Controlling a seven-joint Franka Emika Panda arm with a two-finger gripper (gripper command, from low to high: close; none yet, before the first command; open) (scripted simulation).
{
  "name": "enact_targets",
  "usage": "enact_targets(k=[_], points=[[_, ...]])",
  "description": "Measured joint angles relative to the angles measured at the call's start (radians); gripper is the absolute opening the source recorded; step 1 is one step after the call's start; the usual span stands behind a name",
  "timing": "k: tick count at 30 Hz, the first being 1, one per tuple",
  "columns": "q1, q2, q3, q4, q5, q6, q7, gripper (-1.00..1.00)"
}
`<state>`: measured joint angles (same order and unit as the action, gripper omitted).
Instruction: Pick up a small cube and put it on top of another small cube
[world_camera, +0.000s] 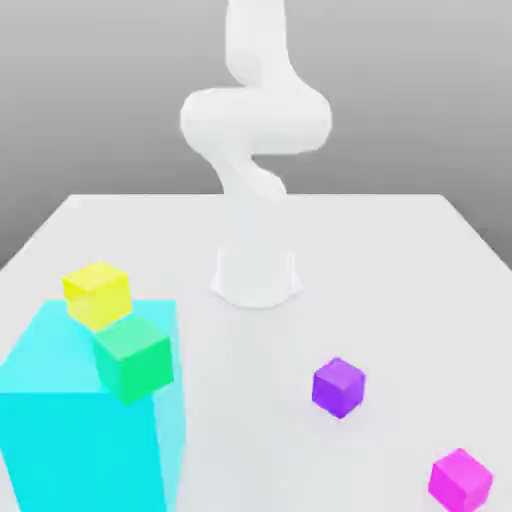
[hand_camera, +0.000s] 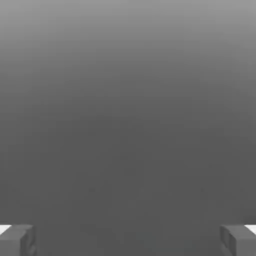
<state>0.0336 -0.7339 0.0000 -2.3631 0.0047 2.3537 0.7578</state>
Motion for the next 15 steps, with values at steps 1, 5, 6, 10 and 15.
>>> enact_targets(k=[1, 5, 6, 10, 15], points=[[0.016, 0.033, 0.0, -0.03, 0.002, 0.026, -0.021, 0.0], [0.081, 0.161, 0.001, -0.147, 0.009, 0.127, -0.1, 0.0], [0.096, 0.193, 0.002, -0.176, 0.011, 0.152, -0.12, 0.0], [0.157, 0.323, 0.01, -0.293, 0.019, 0.254, -0.202, 0.0], [0.231, 0.507, 0.032, -0.452, 0.025, 0.396, -0.312, 0.0]])
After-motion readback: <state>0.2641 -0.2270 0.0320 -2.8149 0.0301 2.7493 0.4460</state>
